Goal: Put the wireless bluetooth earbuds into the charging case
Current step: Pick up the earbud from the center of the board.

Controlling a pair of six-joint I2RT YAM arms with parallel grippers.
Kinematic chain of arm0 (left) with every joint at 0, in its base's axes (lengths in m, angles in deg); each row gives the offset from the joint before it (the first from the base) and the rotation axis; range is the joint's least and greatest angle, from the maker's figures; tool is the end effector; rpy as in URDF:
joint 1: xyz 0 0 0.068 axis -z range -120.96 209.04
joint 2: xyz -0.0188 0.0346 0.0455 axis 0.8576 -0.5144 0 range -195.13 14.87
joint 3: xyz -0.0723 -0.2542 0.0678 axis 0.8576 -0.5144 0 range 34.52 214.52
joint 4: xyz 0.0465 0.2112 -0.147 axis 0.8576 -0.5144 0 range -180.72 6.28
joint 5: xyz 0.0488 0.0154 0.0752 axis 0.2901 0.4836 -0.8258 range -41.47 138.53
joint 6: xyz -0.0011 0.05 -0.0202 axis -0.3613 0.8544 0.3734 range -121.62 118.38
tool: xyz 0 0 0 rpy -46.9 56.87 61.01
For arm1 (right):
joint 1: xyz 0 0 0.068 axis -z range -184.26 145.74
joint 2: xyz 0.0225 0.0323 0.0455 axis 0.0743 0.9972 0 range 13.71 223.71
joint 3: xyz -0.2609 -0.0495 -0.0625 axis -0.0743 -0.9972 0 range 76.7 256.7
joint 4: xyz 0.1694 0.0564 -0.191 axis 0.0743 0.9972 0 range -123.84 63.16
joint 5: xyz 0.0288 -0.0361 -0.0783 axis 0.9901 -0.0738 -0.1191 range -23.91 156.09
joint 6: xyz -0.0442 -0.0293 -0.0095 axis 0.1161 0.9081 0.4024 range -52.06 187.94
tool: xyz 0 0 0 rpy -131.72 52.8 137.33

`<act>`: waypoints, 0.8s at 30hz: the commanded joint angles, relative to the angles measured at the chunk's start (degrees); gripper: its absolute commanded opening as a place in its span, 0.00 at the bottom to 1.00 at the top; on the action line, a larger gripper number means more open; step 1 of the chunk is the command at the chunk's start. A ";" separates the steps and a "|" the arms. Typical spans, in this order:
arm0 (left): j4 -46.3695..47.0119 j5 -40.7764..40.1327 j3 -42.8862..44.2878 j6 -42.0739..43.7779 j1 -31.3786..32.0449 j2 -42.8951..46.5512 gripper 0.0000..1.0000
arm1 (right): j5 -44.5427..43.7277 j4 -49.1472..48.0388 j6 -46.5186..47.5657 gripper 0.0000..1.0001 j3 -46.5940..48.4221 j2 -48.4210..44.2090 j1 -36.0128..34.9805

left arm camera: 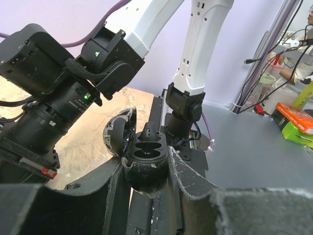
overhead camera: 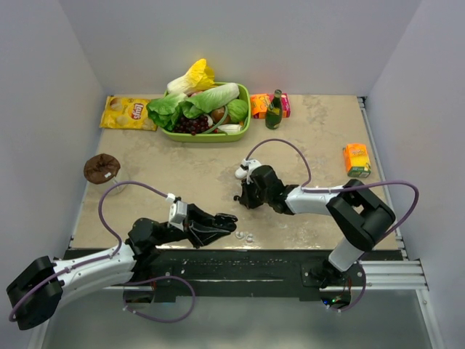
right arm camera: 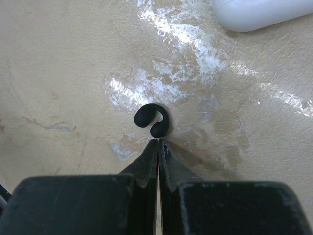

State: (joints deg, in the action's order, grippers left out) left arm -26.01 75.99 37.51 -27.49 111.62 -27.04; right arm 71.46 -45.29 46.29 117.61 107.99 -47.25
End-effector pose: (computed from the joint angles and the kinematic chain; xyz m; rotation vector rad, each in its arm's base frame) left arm 0.0793 -0.1306 0.2166 0.7617 1.2101 -1.4512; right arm 0.2285 0.2177 0.1429 -0.4929 2.3460 0.6664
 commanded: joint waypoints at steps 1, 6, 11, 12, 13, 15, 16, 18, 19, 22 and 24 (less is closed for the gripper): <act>2.05 -0.31 -2.98 1.52 0.07 0.51 0.00 | -0.97 -1.48 -0.41 0.00 1.63 0.82 0.35; 2.40 -0.04 -2.98 1.52 0.07 0.34 0.00 | -2.02 -1.13 -0.41 0.00 1.81 1.35 0.44; 2.32 -0.22 -2.98 1.52 0.07 0.34 0.00 | -4.40 -0.34 -1.02 0.00 2.07 1.61 1.49; 2.40 -0.13 -2.98 1.52 0.07 0.25 0.00 | -4.40 -0.34 -1.11 0.00 2.25 1.78 1.67; 2.40 -0.22 -2.98 1.52 0.07 0.25 0.00 | -4.57 -0.07 -1.11 0.00 2.95 1.96 1.76; 2.40 -0.13 -2.98 1.43 0.07 0.34 0.00 | -4.40 0.02 -1.03 0.00 3.65 2.75 1.94; 2.40 -0.13 -2.98 1.43 0.07 0.25 0.00 | -3.96 0.02 -0.94 0.00 4.18 2.93 2.02; 2.32 -0.04 -2.98 1.43 0.07 0.34 0.00 | -3.87 0.10 -0.94 0.00 4.80 3.80 2.11; 2.32 -0.13 -2.98 1.43 0.07 0.25 0.00 | -4.13 0.19 -0.94 0.00 5.15 4.07 2.03; 2.23 0.05 -2.98 1.43 0.07 0.25 0.00 | -5.01 0.63 -0.67 0.00 5.33 4.16 2.11; 2.23 -0.04 -2.98 1.43 0.07 0.16 0.00 | -5.28 0.37 -0.67 0.05 5.06 3.98 2.29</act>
State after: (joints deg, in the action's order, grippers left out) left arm -26.03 75.99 37.51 -27.47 111.62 -26.99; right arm 68.86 -45.48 45.61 121.63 111.59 -45.39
